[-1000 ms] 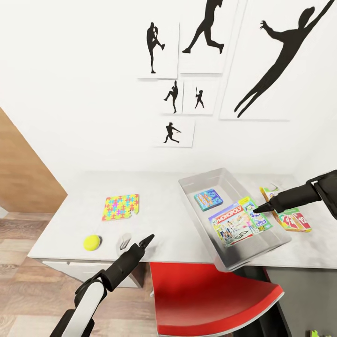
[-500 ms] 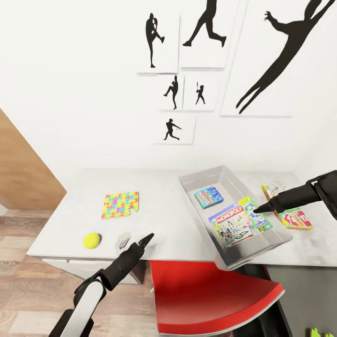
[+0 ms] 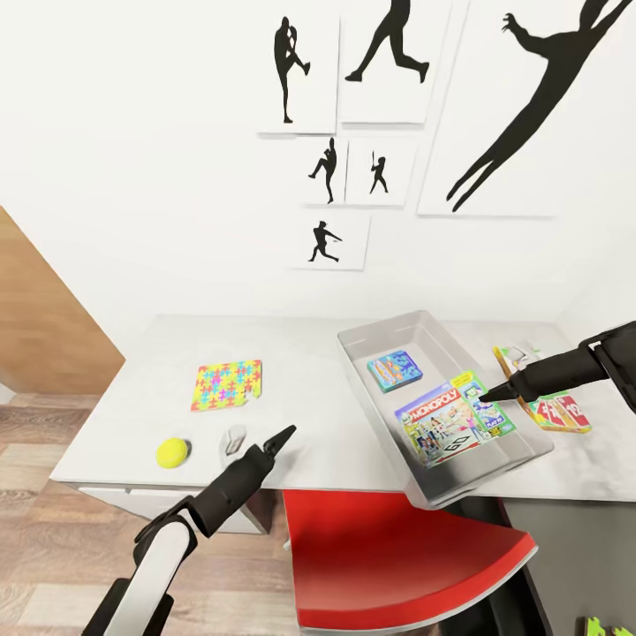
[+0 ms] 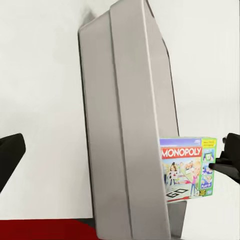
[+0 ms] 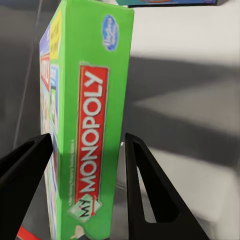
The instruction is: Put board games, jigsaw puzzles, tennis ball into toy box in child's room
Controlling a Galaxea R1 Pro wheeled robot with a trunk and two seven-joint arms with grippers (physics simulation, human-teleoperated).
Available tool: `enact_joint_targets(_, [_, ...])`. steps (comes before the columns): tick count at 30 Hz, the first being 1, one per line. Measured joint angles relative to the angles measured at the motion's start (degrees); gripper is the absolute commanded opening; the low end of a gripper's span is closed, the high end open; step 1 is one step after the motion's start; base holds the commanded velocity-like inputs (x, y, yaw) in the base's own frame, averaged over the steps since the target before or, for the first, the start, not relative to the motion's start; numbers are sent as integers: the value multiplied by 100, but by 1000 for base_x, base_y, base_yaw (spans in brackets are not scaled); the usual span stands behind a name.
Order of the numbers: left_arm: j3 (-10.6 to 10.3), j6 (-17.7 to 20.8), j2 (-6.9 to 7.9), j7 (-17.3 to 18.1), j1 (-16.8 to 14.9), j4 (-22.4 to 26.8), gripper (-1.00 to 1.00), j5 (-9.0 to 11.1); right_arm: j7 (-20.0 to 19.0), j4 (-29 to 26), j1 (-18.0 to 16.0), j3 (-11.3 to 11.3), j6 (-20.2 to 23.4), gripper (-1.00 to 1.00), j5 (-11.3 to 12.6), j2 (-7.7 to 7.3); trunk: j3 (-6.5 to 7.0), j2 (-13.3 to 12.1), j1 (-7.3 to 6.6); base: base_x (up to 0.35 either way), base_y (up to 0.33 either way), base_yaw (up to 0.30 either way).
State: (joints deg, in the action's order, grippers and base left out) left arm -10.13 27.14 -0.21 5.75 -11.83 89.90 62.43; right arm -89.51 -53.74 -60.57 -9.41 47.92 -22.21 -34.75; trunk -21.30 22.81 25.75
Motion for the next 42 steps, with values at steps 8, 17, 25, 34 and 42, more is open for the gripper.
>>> enact_joint_targets(8, [-4, 53, -8, 12, 8, 115, 100, 6, 0, 0, -2, 0, 3, -100, 0, 12, -4, 0, 0, 0, 0, 0])
enact_joint_targets(17, [-4, 71, -11, 18, 24, 154, 100, 11, 5, 0, -7, -2, 269, -100, 5, 23, -17, 0, 0, 0, 0, 0])
enact_joint_targets(25, [-4, 72, -7, 19, 31, 163, 100, 11, 5, 0, -8, -13, 455, -100, 5, 31, -72, 0, 0, 0, 0, 0])
enact_joint_targets(34, [-4, 76, -4, 17, 34, 160, 100, 12, 5, 0, -9, -17, 506, -100, -2, 9, -131, 0, 0, 0, 0, 0])
enact_joint_targets(42, [-1, 77, -3, 13, 35, 158, 100, 12, 5, 0, -3, -23, 516, -100, -3, 5, -145, 0, 0, 0, 0, 0])
